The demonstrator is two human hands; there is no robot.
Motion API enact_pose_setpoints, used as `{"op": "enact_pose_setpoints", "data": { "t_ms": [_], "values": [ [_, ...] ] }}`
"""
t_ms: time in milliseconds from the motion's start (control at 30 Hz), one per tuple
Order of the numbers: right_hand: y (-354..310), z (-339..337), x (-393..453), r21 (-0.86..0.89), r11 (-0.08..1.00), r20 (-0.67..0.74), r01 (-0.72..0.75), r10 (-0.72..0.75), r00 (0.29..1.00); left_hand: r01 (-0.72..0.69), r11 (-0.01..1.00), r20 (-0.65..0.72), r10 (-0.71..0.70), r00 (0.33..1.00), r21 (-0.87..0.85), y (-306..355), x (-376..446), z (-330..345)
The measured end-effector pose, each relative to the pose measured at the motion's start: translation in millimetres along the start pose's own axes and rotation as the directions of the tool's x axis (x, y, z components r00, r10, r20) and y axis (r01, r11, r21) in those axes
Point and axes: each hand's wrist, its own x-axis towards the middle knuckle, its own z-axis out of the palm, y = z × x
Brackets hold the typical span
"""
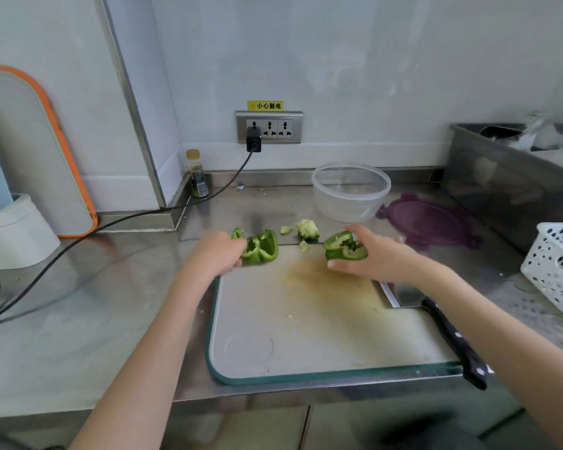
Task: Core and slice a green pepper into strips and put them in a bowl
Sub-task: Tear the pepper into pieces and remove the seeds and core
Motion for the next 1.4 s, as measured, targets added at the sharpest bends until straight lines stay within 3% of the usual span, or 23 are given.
{"op": "enact_pose_setpoints", "data": {
  "t_ms": [100, 167, 233, 300, 333, 400, 467, 500, 567, 633, 700, 733, 800, 900, 1067, 1233, 1400],
  "values": [
    [-5, 8, -4, 0.009, 0.997, -0.142, 0.076, -0.074, 0.987, 0.039, 0.995, 0.009, -0.041, 0.999, 0.097, 2, -19, -5],
    [-5, 9, -10, 0.102, 0.981, -0.134, 0.168, -0.154, 0.979, 0.04, 0.958, -0.151, 0.004, 0.989, 0.284, 3, -29, -9],
    [-4, 11, -19, 0.166, 0.944, -0.117, 0.287, -0.27, 0.956, 0.008, 0.909, -0.343, 0.149, 0.927, 0.417, 4, -40, -10],
    [-4, 12, -31, 0.202, 0.897, -0.148, 0.393, -0.368, 0.918, -0.182, 0.889, -0.396, 0.36, 0.845, 0.421, 15, -56, -2],
    [-4, 14, -35, 0.22, 0.871, -0.169, 0.44, -0.41, 0.896, -0.295, 0.878, -0.334, 0.426, 0.841, 0.378, 23, -67, 5],
    [-6, 15, -41, 0.258, 0.818, -0.194, 0.514, -0.477, 0.857, -0.431, 0.882, -0.081, 0.452, 0.888, 0.192, 41, -86, 25],
    [-7, 18, -44, 0.288, 0.79, -0.199, 0.542, -0.504, 0.84, -0.367, 0.922, 0.199, 0.386, 0.901, -0.125, 51, -95, 40],
    [-9, 19, -46, 0.299, 0.788, -0.191, 0.539, -0.504, 0.843, -0.291, 0.919, 0.274, 0.361, 0.891, -0.264, 51, -95, 45],
    [-5, 21, -49, 0.316, 0.811, -0.138, 0.492, -0.474, 0.87, -0.252, 0.898, 0.269, 0.359, 0.894, -0.361, 48, -95, 53],
    [6, 16, -51, 0.309, 0.863, -0.078, 0.4, -0.396, 0.915, -0.243, 0.907, 0.171, 0.315, 0.934, -0.344, 45, -98, 59],
    [25, 7, -51, 0.237, 0.945, -0.141, 0.226, -0.197, 0.97, -0.212, 0.915, 0.079, 0.253, 0.964, -0.343, 43, -98, 66],
    [35, 4, -52, 0.169, 0.983, -0.204, 0.071, -0.036, 0.978, -0.189, 0.912, 0.062, 0.227, 0.972, -0.365, 42, -96, 69],
    [51, 3, -55, 0.047, 0.971, -0.279, -0.236, 0.24, 0.93, -0.173, 0.899, 0.042, 0.207, 0.977, -0.402, 41, -93, 73],
    [58, 11, -61, -0.011, 0.906, -0.169, -0.423, 0.415, 0.894, -0.245, 0.894, 0.0, 0.264, 0.965, -0.376, 40, -88, 75],
    [54, 14, -62, -0.07, 0.899, -0.235, -0.433, 0.407, 0.882, -0.244, 0.878, 0.05, 0.289, 0.956, -0.413, 34, -85, 75],
    [49, 7, -53, -0.009, 0.912, -0.064, -0.409, 0.408, 0.911, -0.164, 0.835, 0.066, 0.232, 0.97, -0.526, 33, -86, 75],
    [27, 3, -59, 0.246, 0.924, 0.035, -0.293, 0.294, 0.955, -0.185, 0.822, 0.022, 0.233, 0.972, -0.539, 33, -88, 75]
  ]
}}
